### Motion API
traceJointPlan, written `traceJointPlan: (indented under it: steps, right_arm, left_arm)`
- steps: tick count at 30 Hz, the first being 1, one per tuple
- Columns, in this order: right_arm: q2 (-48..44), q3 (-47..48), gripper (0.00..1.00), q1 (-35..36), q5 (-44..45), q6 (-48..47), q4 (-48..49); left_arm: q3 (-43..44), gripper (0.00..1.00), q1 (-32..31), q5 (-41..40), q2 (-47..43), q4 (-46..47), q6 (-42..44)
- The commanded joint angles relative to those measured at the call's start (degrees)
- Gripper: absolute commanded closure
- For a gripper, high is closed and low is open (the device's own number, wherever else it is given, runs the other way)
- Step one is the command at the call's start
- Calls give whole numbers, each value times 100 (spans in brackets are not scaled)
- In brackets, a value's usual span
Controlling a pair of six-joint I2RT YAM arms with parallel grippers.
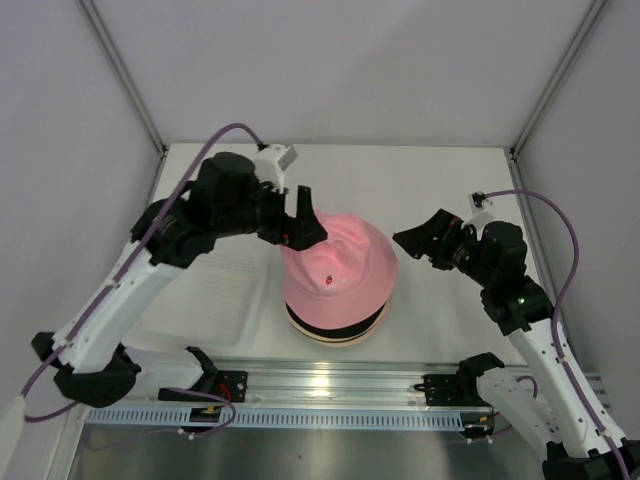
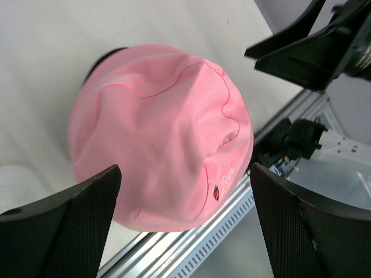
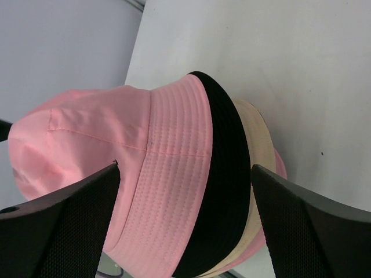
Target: Stack the hats
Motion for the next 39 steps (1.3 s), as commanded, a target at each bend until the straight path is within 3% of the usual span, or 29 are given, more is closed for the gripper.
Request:
traceJointPlan:
  steps: [1,5,11,21,31,34,36,37,39]
  right_arm:
    - [168,-121,3,-14,-183,438,291]
    - [55,-522,4,-22,-146,1123,480]
    - [-385,-1307,12,-22,-524,2284,1659]
    - [-333,-1360,32,-5,-779,2662,1747]
    - [-157,-1342,39,188,-770,2373,1186]
    - [-174,-1360,48,259,-788,2381,1194]
    - [-175,-1369,60,276,-779,2373,1220]
    - [-175,-1360,66,285,-779,2373,1220]
    - [-148,-1377,90,303,-762,2364,1220]
  left_arm:
    - [-253,5,101,-937,-883,302,-493]
    - [-817,1,250,-1465,-1516,460,-1116]
    - [-2029,1,1101,-1079,-2334,874,-1662]
    - [-3278,0,1287,-981,-2678,1155,-2365]
    - [-4315,0,1551,-868,-3091,1911,-3227]
    - [-4360,1,1586,-772,-3100,2025,-3236]
    - [-4395,1,1586,-719,-3082,2078,-3271]
    - [-4447,1,1586,-684,-3082,2096,-3306]
    - [-4526,1,1595,-657,-3117,2148,-3394]
